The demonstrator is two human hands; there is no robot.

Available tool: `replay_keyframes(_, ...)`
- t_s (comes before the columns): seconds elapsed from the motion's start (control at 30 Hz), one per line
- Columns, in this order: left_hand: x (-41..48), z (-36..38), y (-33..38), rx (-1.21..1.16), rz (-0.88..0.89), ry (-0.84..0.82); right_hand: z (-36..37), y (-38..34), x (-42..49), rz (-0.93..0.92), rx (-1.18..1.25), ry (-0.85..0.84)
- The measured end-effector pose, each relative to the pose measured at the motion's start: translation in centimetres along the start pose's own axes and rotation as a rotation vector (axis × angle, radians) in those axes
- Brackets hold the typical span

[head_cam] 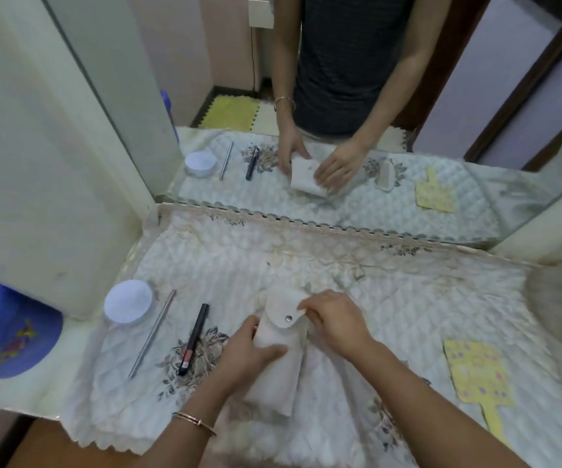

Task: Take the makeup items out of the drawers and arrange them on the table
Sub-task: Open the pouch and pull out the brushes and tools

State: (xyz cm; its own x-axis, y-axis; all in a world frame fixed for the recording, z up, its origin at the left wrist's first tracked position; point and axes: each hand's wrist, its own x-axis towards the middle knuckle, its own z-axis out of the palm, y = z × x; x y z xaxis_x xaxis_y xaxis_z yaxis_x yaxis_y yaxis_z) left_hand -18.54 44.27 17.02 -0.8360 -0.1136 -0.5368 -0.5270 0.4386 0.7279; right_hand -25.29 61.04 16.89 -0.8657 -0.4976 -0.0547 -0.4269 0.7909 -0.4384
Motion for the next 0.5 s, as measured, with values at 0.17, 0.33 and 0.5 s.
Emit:
replay_keyframes(0.17, -0.8, -1.8, 1.3, -0.082, 0.029, -0.117, -3.7, -0.3, -0.2, 0.366, 0.500, 0.333)
replay_keyframes(0.33, -2.7, -1.8, 1.6, -0.195, 0.037, -0.245, -6.1, 0.7, -0.8, 0.488, 0.336, 0.375)
replay_keyframes(0.5, -4.4, -0.1, 1.2, -0.250, 0.038, -0.251, -5.6, -0.2, -3.5, 0.354, 0.409, 0.278)
